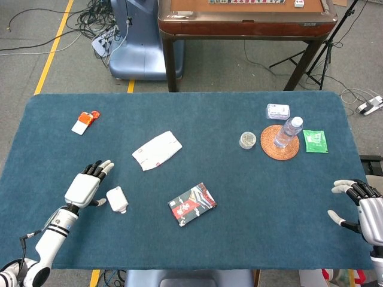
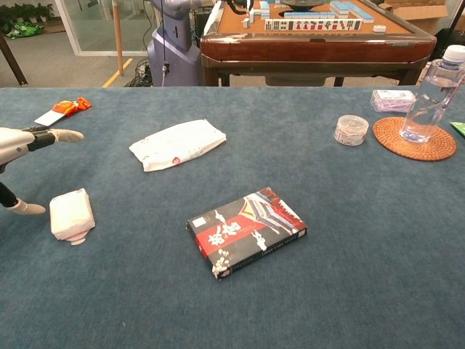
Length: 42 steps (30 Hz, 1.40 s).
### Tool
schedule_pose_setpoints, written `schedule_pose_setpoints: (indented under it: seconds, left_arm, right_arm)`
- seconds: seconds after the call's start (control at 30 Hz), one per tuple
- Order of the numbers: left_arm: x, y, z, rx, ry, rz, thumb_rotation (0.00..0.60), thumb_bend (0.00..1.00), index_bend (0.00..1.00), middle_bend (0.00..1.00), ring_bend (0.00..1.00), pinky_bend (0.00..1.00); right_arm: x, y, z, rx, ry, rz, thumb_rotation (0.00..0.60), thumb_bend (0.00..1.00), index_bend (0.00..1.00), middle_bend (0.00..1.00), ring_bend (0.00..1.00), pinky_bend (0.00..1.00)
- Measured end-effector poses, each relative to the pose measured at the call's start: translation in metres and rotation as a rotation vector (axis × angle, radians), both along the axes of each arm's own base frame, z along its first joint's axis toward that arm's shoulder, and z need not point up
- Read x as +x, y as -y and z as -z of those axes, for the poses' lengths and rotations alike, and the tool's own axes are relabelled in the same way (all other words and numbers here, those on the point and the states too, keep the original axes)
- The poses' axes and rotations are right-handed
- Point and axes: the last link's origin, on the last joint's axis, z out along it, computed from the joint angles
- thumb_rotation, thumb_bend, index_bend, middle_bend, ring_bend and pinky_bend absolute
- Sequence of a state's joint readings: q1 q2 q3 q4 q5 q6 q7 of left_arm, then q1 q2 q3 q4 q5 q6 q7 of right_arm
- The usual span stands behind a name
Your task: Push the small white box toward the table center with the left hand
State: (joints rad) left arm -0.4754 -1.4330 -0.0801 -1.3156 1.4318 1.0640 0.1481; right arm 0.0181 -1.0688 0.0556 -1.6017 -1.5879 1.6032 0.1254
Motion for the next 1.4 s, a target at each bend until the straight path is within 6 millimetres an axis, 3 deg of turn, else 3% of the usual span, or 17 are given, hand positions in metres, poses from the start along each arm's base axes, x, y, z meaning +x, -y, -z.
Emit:
schedule_pose_setpoints:
  seconds: [1.4]
  left_arm:
    - [0.05, -0.017, 0.035, -0.006, -0.069, 0.095, 0.6, 0.0, 0.0, 0.0, 0.0, 0.15]
  right_arm:
    - [-0.002, 0.0, -0.008, -0.011, 0.018, 0.0, 0.6, 0.07, 0.44, 0.36, 0.26, 0.38]
